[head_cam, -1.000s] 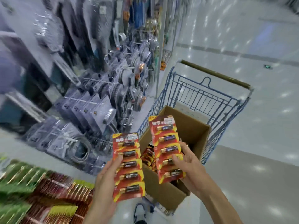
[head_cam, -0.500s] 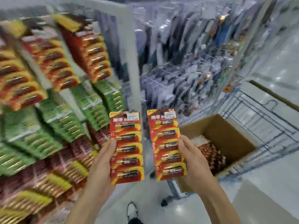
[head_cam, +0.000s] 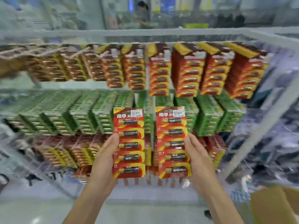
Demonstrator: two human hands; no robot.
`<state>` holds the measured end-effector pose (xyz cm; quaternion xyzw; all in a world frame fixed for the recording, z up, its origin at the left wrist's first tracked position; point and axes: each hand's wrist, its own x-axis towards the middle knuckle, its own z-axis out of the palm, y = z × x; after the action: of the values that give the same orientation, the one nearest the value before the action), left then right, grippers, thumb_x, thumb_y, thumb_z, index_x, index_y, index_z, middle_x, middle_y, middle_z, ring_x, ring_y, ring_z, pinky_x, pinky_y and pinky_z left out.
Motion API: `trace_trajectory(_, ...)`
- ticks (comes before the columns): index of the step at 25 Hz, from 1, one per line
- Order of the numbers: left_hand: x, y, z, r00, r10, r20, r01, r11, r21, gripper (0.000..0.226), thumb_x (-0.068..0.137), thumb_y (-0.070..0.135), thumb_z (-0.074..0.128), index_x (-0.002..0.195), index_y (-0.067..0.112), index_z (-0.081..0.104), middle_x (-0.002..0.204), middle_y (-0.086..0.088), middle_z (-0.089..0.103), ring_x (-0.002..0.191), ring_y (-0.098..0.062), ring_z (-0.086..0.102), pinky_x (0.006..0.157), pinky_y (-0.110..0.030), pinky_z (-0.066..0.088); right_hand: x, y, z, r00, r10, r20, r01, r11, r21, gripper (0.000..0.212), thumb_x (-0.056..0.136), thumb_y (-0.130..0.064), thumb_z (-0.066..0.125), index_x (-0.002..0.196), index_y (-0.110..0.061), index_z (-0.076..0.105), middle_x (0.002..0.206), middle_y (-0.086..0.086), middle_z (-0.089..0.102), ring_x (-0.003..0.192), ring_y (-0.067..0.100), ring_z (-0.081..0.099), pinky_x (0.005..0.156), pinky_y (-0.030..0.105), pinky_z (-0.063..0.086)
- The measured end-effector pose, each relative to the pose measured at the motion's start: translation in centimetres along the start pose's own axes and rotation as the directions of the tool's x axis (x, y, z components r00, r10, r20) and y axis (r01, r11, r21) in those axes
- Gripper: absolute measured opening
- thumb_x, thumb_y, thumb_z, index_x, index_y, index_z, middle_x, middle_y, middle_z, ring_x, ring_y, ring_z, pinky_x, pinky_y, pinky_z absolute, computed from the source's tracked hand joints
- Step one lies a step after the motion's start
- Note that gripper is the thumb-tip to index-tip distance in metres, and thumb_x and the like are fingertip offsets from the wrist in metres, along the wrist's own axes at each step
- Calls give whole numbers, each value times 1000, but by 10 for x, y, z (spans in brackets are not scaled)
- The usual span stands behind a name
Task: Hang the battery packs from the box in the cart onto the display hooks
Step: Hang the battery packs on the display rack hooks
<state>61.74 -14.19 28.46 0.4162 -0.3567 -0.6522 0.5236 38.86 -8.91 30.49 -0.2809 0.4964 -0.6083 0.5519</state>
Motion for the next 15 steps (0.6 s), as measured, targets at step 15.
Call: trace_trajectory(15,69,165,-260,980,124,-157,-117,992,57,37,99,40,55,118,16,74,113,-17,77,99,-39,76,88,-52,58,51,65,312,995,19,103,-16,1000,-26,14,103,-35,51,105,-39,65,81,-20,78,72,5,76,70,39,58)
